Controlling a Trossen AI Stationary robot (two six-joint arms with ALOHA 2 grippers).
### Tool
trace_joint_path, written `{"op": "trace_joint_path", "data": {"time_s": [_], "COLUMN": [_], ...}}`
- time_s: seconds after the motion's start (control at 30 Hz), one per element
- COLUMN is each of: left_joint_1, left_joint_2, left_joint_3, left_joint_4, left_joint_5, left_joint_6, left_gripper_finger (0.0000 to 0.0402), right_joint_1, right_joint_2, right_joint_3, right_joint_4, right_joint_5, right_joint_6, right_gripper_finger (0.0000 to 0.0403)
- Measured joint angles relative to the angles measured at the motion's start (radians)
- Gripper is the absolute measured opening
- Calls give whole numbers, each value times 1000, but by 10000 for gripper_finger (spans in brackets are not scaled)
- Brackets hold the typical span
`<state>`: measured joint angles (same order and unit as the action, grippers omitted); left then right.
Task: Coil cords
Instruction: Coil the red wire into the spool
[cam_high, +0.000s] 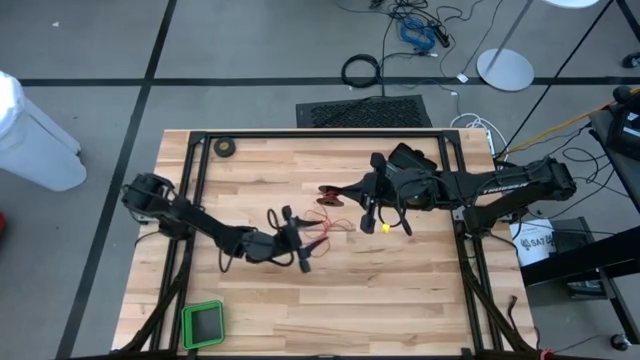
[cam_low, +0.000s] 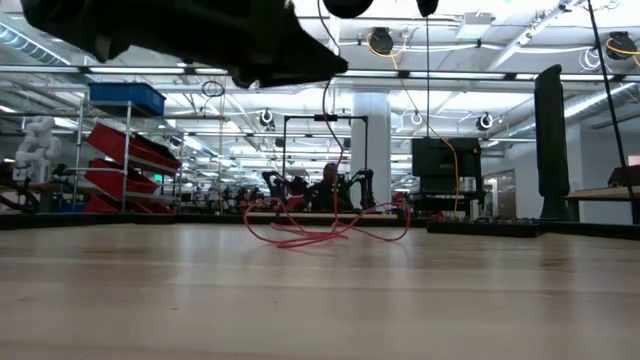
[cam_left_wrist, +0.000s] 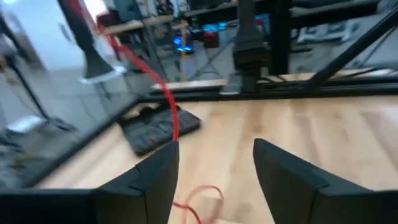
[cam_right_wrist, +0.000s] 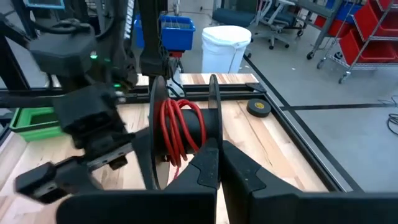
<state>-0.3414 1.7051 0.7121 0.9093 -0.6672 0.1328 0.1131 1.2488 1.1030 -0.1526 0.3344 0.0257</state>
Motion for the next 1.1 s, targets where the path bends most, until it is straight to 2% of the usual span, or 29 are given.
{"op": "trace_joint_path", "data": {"time_s": [0.13, 0.33, 0.43, 0.67, 0.77, 0.93, 1.1], "left_joint_1": [-8, -8, -7, 11, 36, 68, 57], "left_joint_2": [29, 30, 30, 30, 30, 29, 29], "left_joint_3": [43, 46, 46, 46, 46, 46, 46], "left_joint_4": [1, -1, -2, -11, -49, -81, -78], "left_joint_5": [-118, -143, -151, -148, -129, -58, -125], "left_joint_6": [72, 60, 68, 80, 33, -20, -20], "left_gripper_finger": [216, 207, 179, 69, 36, 30, 21], "right_joint_1": [0, 0, 0, 0, 0, 0, 0], "right_joint_2": [0, 0, 0, 0, 0, 0, 0], "right_joint_3": [0, 0, 0, 0, 0, 0, 0], "right_joint_4": [-1, -4, -7, -8, -8, -8, -9], "right_joint_5": [0, 0, 0, 0, 0, 0, 0], "right_joint_6": [0, -8, -11, -15, -15, -15, -15], "right_gripper_finger": [0, 0, 0, 0, 0, 0, 0]}}
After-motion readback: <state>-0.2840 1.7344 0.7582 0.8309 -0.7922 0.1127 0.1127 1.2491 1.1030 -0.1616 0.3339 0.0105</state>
